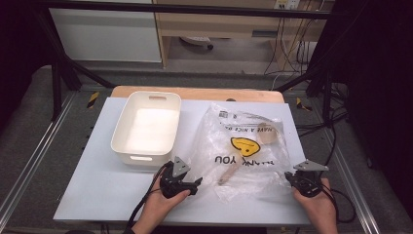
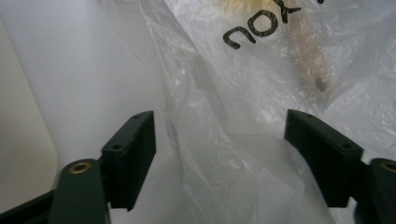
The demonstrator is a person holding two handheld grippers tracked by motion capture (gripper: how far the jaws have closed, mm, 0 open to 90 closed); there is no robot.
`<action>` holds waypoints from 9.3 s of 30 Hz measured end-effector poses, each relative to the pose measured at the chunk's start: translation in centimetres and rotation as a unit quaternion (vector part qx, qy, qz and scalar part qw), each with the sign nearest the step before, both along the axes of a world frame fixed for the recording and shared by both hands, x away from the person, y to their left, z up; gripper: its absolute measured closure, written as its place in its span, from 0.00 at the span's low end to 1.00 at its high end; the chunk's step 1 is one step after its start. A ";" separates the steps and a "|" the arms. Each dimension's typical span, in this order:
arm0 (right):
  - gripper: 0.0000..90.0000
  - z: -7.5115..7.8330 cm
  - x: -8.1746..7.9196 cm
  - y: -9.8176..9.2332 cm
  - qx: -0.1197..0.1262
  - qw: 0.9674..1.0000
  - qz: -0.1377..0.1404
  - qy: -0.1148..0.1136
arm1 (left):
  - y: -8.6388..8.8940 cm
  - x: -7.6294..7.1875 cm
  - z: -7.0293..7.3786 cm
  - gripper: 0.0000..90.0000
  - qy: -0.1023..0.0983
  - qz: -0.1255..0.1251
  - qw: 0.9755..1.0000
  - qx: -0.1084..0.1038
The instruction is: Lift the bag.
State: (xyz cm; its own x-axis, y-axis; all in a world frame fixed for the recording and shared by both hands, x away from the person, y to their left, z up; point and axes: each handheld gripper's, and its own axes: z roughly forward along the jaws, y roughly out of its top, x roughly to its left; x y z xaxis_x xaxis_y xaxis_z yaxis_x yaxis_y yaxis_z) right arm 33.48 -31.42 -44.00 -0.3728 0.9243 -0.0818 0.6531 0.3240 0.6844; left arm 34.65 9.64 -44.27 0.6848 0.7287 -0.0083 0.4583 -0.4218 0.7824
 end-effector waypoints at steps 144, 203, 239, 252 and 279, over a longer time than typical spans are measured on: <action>1.00 13.2 6.3 3.7 0.073 0.988 0.124 -0.050 | 3.7 9.2 13.4 1.00 0.056 -0.042 0.995 -0.078; 1.00 13.8 11.0 1.1 0.051 0.995 0.076 -0.034 | 3.4 7.9 12.4 1.00 0.045 -0.029 0.995 -0.087; 1.00 1.1 1.0 2.0 0.048 0.995 0.076 0.042 | 4.5 -0.9 -0.2 0.99 0.112 -0.071 0.990 -0.043; 0.42 0.7 0.2 2.4 0.100 0.992 0.072 0.015 | 6.2 -2.2 0.9 0.34 0.040 -0.013 0.998 -0.048; 0.05 3.2 1.0 3.7 0.129 0.988 0.045 -0.076 | 9.5 -3.6 4.3 0.12 -0.039 0.053 0.985 -0.162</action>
